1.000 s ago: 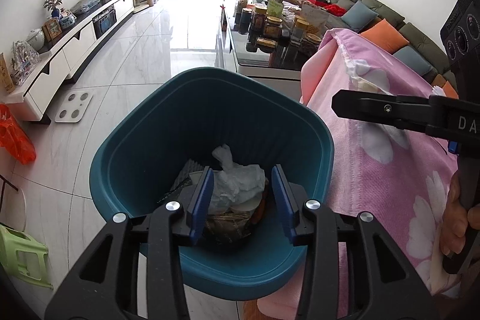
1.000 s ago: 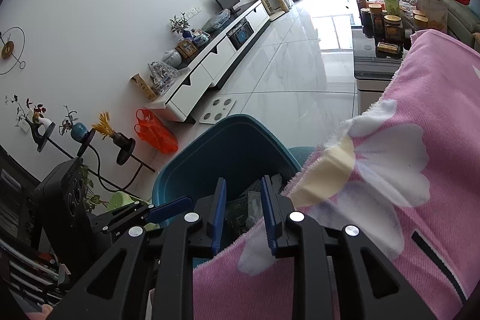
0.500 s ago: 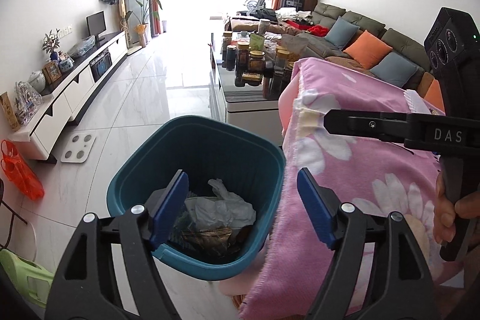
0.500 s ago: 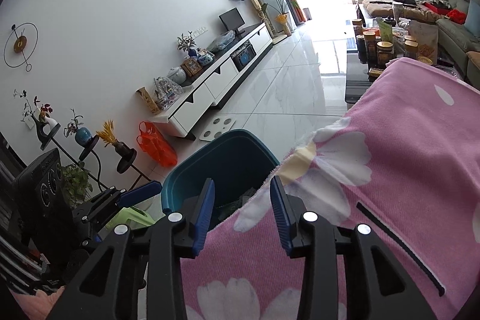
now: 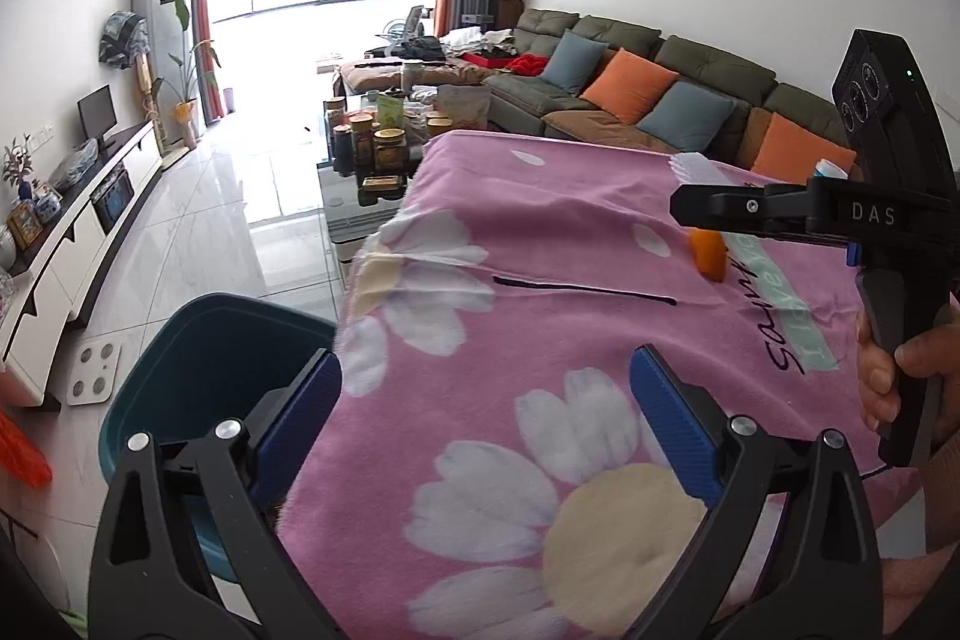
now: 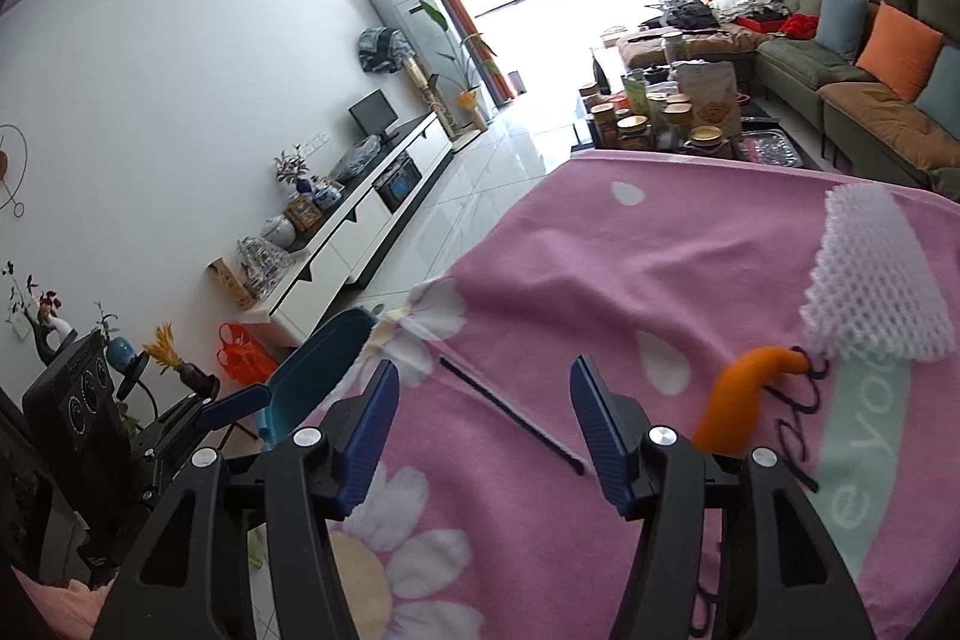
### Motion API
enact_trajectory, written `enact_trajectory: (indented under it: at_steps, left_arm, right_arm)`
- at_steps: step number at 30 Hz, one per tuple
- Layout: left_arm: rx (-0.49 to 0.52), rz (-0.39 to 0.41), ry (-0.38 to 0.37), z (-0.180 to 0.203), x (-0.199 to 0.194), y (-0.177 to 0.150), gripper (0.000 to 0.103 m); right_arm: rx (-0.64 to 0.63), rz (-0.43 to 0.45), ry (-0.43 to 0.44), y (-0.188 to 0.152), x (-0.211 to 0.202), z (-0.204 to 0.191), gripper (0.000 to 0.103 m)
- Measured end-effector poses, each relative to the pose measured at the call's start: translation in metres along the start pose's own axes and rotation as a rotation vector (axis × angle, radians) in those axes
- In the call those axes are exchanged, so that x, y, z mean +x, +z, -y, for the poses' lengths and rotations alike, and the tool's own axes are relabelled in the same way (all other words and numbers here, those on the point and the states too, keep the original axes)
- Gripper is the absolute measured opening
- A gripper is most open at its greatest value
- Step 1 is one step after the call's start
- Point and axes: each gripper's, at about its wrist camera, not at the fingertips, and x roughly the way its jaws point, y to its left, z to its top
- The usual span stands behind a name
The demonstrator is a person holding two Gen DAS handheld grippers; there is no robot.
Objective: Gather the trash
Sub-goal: 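Grasp the white foam net with the right tool while the left grasps an orange peel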
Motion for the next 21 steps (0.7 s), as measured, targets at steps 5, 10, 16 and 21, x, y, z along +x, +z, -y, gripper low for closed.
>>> enact_trajectory:
  at_steps: [5,10,16,21]
  left_arm:
    - [0.046,-0.018,-0.077,0.036,0.022,0.013,0.095]
    - [0.087,-0.041,-0.127,0.067,0.046,0.029,0.095]
    - [0.112,-0.082,-0.176,0.098,0.078,0.046,0.085]
    - [0.112,-0.128,-0.208,0.115,0.106,0.059,0.078]
  right_arm:
    - [0.066,0.041,-0.136,0.008,-0.022,0.055,0.058]
    - [0.135,0.059,-0.23,0.017,-0.03,0.103,0.058]
    - [0.223,0.075,-0.256,0.028,-0.029,0.145,0.062]
    - [0.242,0.059,-0.271,0.036,-0.02,0.166,0.063]
